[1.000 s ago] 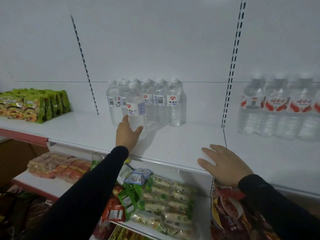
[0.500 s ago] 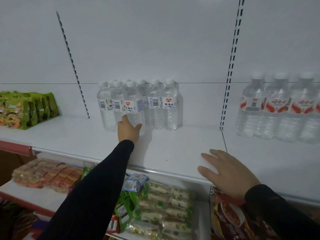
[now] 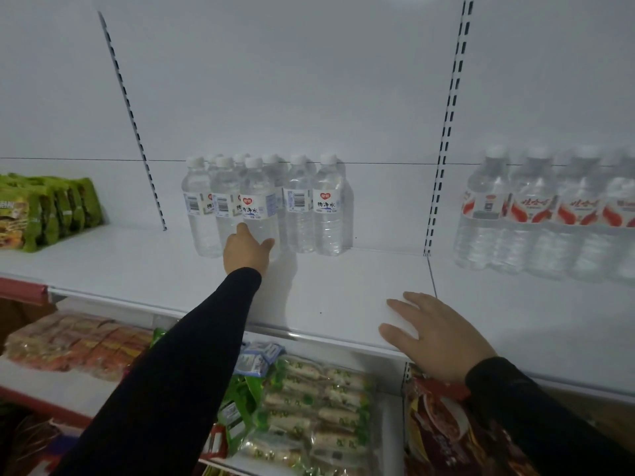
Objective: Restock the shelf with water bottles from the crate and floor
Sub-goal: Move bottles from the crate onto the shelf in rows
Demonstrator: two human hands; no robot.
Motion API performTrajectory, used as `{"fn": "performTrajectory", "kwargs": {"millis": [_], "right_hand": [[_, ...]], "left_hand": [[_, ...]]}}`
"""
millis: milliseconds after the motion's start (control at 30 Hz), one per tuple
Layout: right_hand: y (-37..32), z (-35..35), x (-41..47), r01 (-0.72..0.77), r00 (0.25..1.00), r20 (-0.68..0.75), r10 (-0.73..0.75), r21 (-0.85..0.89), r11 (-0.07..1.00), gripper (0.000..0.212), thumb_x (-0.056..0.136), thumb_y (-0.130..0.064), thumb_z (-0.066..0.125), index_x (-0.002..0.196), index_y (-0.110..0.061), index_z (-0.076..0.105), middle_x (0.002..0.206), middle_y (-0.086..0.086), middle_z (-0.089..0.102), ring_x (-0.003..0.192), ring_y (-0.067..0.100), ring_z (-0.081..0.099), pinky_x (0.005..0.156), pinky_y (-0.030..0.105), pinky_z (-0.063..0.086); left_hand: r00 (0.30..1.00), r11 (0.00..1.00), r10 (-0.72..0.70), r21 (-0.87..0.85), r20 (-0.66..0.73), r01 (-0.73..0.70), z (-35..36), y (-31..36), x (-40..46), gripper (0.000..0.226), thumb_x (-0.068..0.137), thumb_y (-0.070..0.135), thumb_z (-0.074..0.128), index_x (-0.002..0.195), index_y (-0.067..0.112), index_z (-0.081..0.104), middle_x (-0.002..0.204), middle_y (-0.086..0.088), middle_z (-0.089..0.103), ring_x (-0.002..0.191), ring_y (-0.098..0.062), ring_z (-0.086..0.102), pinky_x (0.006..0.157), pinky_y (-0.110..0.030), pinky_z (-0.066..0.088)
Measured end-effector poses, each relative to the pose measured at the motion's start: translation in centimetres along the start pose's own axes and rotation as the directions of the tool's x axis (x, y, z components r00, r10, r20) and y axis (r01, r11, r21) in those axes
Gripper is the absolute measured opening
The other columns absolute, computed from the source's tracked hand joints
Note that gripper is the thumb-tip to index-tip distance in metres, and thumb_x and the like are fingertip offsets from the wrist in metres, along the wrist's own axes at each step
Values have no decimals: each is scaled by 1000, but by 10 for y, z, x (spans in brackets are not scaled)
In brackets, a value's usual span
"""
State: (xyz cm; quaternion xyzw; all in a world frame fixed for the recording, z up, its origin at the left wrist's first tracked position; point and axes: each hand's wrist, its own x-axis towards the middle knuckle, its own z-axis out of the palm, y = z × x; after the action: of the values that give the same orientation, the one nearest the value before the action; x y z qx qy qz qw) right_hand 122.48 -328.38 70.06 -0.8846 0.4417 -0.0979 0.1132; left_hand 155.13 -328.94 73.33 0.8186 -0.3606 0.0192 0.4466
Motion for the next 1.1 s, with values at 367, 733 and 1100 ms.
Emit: {"fn": "performTrajectory", "kwargs": {"millis": [367,733,1100], "right_hand": [[-3,0,-10,152,941,-290,-173,-94,984,56,99,-50,40,125,-7,64,130,15,61,121,33,54,103,39,41],[40,130,-148,405,837,-448,-316,118,907,38,95,-32,53,115,-6,70,119,13,66,105,24,62,94,34,48],[98,310,-268,-459,750,599,279,168,873,64,93,-62,39,142,-22,49,143,2,51,128,20,50,103,29,40]], "left_hand": [[979,978,201,-59,38,-199,-70,-7,-98,45,92,44,57,127,16,58,112,-4,65,94,-15,59,81,-27,42],[931,979,171,52,324,-197,-58,-97,-277,41,95,40,57,126,13,60,112,-2,64,101,-15,60,84,-29,48],[378,958,-164,238,911,-158,78,-194,-430,30,97,42,51,113,18,61,113,-7,64,105,-27,61,72,-25,39]]}}
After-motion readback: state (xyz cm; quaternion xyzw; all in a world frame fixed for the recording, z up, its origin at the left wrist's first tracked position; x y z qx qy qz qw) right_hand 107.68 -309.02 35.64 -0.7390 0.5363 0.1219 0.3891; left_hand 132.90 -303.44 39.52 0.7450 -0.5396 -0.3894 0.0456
